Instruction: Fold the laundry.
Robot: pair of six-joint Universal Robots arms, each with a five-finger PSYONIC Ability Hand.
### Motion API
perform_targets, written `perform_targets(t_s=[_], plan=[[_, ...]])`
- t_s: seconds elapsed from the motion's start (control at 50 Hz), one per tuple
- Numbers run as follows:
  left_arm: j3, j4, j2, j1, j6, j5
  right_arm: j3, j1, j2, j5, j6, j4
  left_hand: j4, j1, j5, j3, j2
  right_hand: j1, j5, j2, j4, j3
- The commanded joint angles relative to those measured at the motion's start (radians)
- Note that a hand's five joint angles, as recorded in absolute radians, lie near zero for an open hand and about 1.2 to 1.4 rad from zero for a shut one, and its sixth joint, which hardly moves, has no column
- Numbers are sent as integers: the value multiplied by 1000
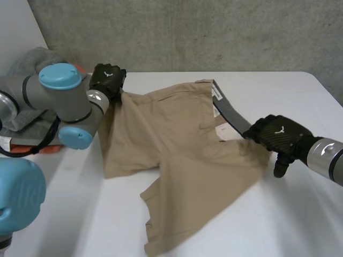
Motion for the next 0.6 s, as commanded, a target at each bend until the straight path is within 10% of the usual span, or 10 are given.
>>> perform_targets(t_s=[0.02, 0.14, 0.18, 0.24, 0.46, 0.6], plan=[[191, -44, -126, 15, 19, 22, 59, 26, 2, -57, -45, -30, 198, 258, 225, 214, 200, 126, 95, 102, 104, 101], [226, -28, -155, 53, 44, 5, 99, 29, 4, -111, -74, -114, 198, 258, 225, 214, 200, 226, 195, 202, 204, 201], [200, -27, -132, 53, 33, 14, 110, 31, 6, -131, -87, -145, -67, -8, -41, -51, -65, 235, 204, 211, 213, 209], [111, -31, -65, 47, 4, 57, 108, 25, 22, -148, -113, -176, -1024, -964, -997, -1008, -1022, 240, 209, 217, 219, 215], [-438, 39, 375, 7, -13, 83, 32, 29, 197, -151, -222, -274, -1024, -964, -997, -1008, -1022, 387, 356, 363, 366, 362], [-771, -10, 668, -50, -51, 91, -10, 68, 285, -106, -193, -383, -918, -858, -891, -902, -916, 1169, 1138, 1145, 1147, 1143]])
